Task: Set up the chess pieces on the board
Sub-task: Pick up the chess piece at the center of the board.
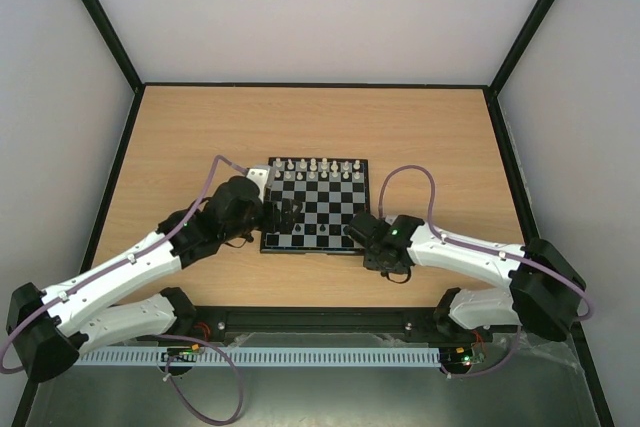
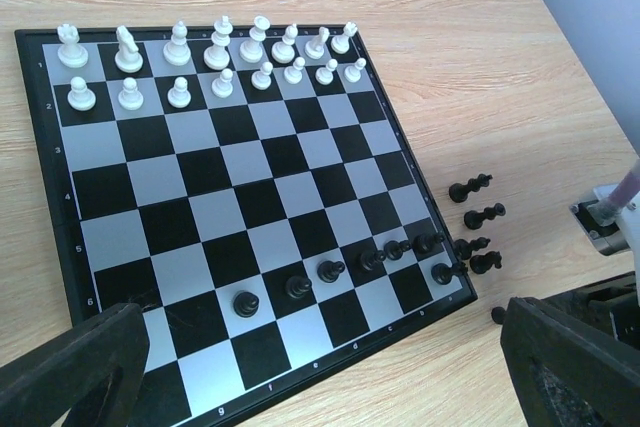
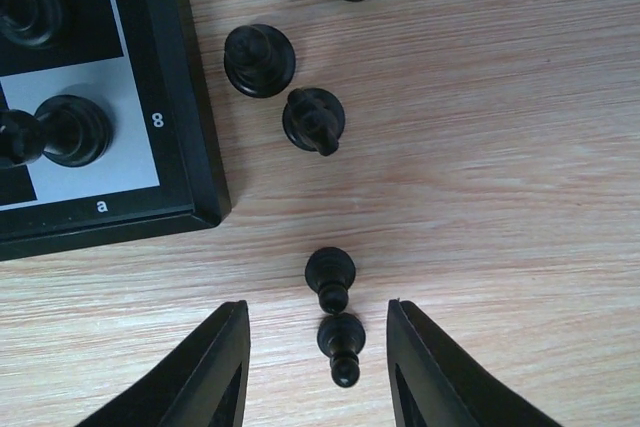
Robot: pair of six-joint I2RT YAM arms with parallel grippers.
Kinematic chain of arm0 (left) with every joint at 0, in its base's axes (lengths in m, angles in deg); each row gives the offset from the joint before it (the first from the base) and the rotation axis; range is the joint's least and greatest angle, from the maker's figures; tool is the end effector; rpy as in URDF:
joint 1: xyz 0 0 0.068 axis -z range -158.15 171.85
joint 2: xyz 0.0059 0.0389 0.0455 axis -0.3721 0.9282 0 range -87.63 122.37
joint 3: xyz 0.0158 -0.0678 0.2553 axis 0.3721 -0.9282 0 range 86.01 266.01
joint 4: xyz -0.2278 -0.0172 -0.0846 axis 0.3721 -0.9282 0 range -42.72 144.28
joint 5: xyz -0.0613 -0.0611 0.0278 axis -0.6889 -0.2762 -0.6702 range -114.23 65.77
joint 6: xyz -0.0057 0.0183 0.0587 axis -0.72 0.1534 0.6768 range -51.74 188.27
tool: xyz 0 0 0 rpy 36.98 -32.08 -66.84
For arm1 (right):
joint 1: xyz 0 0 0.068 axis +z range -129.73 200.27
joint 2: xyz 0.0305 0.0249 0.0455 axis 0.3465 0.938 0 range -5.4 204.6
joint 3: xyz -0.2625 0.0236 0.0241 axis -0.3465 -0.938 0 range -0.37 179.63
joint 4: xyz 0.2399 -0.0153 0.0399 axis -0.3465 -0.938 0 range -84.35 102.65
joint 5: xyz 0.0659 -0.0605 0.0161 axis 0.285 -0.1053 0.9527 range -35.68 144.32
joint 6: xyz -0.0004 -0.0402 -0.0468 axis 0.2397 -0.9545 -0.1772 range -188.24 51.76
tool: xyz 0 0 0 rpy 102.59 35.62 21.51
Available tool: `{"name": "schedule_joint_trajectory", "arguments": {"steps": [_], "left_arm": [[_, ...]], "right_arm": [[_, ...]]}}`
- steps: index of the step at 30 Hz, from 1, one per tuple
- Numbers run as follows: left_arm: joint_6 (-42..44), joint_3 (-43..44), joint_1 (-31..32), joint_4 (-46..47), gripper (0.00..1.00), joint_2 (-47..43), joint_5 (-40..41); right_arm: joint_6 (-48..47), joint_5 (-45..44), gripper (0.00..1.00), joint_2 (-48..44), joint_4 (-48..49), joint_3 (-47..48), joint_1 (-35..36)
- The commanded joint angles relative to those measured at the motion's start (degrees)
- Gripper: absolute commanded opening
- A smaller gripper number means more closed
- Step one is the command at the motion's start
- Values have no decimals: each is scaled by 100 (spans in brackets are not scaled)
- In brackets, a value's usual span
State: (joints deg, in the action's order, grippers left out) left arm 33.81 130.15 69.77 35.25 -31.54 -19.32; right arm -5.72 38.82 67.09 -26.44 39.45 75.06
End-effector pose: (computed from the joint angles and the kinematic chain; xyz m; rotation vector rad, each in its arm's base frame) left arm 0.1464 -0.1563 0.2754 0.2055 2.1958 -0.7507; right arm 0.1272 0.1586 0.1728 0.2447 2.7313 0.1816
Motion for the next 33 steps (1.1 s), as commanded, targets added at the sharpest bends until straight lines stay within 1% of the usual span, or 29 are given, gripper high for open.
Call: {"name": "schedule_joint_trajectory", "arguments": {"steps": [1, 7, 11, 18, 30, 33], "left_arm": [[78, -59, -46, 71, 100, -142, 10], [54, -79, -62, 79, 99, -146, 2], [50, -89, -65, 94, 99, -122, -7], [33, -114, -69, 136, 99, -49, -42], [27, -105, -81, 150, 99, -52, -59], [27, -103, -92, 162, 100, -45, -66]], "right_arm": [[-39, -62, 38, 52, 41, -102, -8], [-249, 72, 31, -80, 195, -204, -220], [-310, 180, 29, -22, 255, -258, -248], [-321, 237, 22, 39, 373, -363, -271], [-442, 223, 19, 113, 408, -419, -397], [-462, 231, 17, 146, 422, -442, -397]]}}
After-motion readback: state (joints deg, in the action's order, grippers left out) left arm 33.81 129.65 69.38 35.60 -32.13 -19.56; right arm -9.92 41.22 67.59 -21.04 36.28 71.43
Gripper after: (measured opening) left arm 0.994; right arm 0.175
